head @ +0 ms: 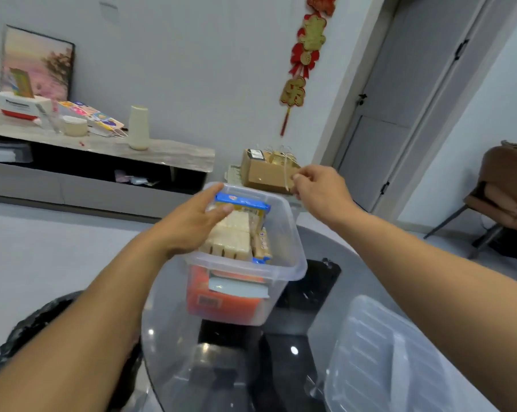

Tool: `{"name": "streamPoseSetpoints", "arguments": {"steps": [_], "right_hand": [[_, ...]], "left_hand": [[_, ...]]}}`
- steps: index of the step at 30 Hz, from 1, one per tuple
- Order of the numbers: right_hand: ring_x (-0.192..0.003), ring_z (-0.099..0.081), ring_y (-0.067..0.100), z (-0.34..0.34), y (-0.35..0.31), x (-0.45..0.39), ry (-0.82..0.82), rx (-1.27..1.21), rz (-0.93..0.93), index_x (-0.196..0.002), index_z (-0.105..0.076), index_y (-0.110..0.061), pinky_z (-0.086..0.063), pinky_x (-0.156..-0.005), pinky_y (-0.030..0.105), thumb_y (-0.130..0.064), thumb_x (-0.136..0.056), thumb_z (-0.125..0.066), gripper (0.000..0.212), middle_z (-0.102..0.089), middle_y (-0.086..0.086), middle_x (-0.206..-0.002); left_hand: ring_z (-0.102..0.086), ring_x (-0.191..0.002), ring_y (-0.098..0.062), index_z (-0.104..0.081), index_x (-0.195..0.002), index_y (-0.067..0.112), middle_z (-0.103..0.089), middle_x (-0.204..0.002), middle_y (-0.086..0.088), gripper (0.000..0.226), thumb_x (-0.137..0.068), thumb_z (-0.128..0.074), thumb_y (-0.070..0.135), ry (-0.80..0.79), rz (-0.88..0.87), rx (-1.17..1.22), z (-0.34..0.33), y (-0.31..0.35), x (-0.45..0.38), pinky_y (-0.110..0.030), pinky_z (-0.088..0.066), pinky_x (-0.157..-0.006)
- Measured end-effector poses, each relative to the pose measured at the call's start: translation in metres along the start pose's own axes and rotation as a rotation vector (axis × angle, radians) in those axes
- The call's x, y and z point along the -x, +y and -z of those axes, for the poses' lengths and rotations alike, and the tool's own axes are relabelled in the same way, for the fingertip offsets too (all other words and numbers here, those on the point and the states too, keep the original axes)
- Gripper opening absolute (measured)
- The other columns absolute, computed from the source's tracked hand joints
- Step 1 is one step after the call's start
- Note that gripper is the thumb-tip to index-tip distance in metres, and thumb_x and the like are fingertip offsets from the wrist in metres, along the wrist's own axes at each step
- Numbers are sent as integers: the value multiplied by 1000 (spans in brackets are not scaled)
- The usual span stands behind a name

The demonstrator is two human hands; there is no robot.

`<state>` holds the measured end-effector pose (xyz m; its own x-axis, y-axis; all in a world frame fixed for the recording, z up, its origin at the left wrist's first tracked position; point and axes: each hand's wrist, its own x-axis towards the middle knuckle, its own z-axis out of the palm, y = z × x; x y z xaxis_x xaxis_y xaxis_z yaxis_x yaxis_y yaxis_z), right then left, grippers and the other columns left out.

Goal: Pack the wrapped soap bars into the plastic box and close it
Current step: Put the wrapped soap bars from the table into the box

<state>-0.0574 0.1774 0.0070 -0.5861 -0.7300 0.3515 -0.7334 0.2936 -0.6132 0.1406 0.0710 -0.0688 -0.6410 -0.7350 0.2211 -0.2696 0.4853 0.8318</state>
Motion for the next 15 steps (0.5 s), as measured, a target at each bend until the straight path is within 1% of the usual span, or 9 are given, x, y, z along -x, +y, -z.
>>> {"name": "streamPoseSetpoints", "arguments": {"steps": [2, 5, 6, 8, 9, 11, 12, 13, 15], "right_hand": [[-97, -68, 25, 10, 21, 2, 0, -27, -87, -98, -76, -16, -57, -92, 46, -17, -94, -52, 24, -74, 3, -97], [-98, -68, 26, 20, 63, 10, -25, -66, -206, -89, -71, -25, -58, -92, 46, -11, -92, -53, 23, -73, 3, -98], [-97, -69, 27, 22, 74, 15, -18, -91, -237, -87, -69, -26, -59, -89, 44, -11, -92, -54, 23, -73, 4, -99], [-89, -69, 25, 23, 90, 21, 5, -124, -247, -91, -69, -26, -57, -74, 36, -11, -93, -54, 21, -72, 3, -95], [-84, -67, 23, 23, 96, 25, 19, -134, -240, -95, -69, -25, -53, -68, 31, -12, -94, -54, 20, -71, 2, -92], [-81, -64, 20, 23, 108, 35, 6, -118, -243, -106, -70, -22, -48, -63, 25, -11, -97, -53, 23, -68, 0, -92], [-85, -64, 20, 24, 115, 41, -25, -74, -245, -109, -71, -20, -47, -65, 24, -8, -98, -52, 24, -67, 1, -96], [-91, -64, 22, 26, 124, 46, -72, 8, -241, -105, -72, -19, -49, -70, 25, -4, -97, -52, 25, -68, 3, -100], [-97, -66, 26, 37, 140, 60, -248, 263, -217, -85, -70, -22, -55, -81, 33, 2, -93, -52, 30, -70, 5, -102]], "left_hand": [[-30, -139, -8, -29, -150, 27, -31, -155, 7, 65, -92, -51, 47, -8, -30, -26, -3, -3, -8, -23, -22, -110], [-29, -141, -9, -29, -149, 31, -30, -156, 7, 65, -91, -52, 49, -35, -38, -20, -19, 1, -19, -27, -22, -112], [-27, -142, -10, -29, -149, 32, -29, -156, 7, 64, -92, -52, 48, -45, -50, -26, -25, 4, -23, -29, -21, -114], [-26, -143, -13, -28, -149, 36, -28, -157, 5, 62, -93, -53, 43, -71, -76, -76, -32, 7, -30, -32, -22, -115], [-27, -143, -15, -28, -149, 37, -29, -157, 3, 60, -94, -54, 38, -86, -83, -105, -33, 9, -34, -32, -22, -115], [-28, -143, -17, -28, -149, 37, -30, -157, 2, 62, -95, -56, 27, -110, -105, -183, -33, 15, -39, -26, -22, -110], [-28, -143, -17, -27, -150, 34, -29, -157, 1, 66, -93, -58, 23, -123, -115, -239, -33, 19, -40, -25, -21, -109], [-28, -143, -18, -24, -151, 32, -28, -157, 0, 72, -91, -62, 22, -129, -114, -302, -34, 22, -40, -25, -22, -110], [-35, -138, -28, -18, -152, 25, -33, -153, -12, 86, -84, -70, 28, -128, 5, -427, -41, 28, -43, -36, -31, -109]]}}
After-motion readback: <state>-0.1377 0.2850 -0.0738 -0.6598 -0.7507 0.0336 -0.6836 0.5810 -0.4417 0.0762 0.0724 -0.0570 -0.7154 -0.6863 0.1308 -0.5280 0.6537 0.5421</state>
